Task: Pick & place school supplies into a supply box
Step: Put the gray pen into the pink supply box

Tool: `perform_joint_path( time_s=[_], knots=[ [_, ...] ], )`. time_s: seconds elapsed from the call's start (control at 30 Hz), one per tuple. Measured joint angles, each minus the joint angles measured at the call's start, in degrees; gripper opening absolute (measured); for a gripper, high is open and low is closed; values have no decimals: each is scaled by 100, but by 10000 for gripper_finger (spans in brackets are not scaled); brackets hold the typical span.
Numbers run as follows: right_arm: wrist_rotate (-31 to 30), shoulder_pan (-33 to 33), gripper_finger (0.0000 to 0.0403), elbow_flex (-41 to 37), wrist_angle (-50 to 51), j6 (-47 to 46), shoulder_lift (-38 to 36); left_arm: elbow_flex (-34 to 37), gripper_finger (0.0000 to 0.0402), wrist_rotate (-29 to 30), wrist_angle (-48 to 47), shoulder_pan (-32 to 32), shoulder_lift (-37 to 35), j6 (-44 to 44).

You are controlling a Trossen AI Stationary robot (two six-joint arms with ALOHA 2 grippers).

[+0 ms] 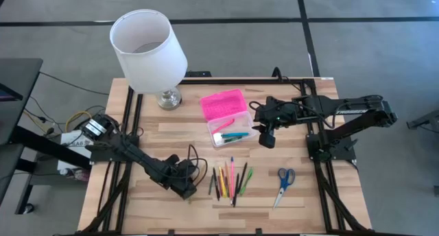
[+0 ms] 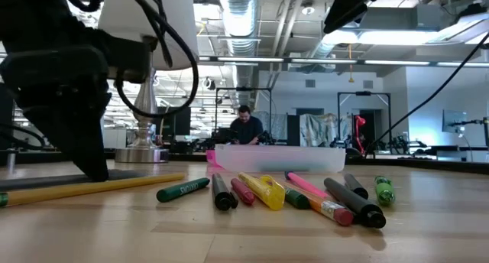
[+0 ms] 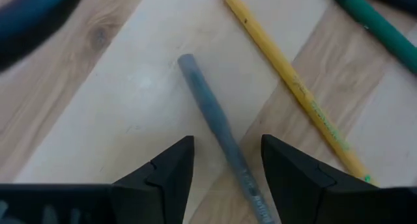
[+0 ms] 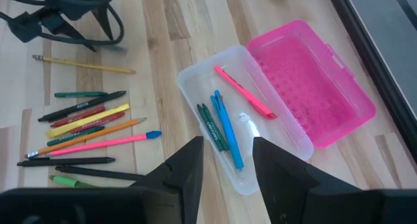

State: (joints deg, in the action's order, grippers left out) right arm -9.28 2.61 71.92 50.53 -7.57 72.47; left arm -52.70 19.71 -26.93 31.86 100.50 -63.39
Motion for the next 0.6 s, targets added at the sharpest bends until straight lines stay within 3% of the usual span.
perform_joint_path(
  time_s=[0.6],
  knots=[
    [24, 0, 127, 0, 21, -2, 0, 163, 173, -1574, -177, -657, -52, -865]
  ],
)
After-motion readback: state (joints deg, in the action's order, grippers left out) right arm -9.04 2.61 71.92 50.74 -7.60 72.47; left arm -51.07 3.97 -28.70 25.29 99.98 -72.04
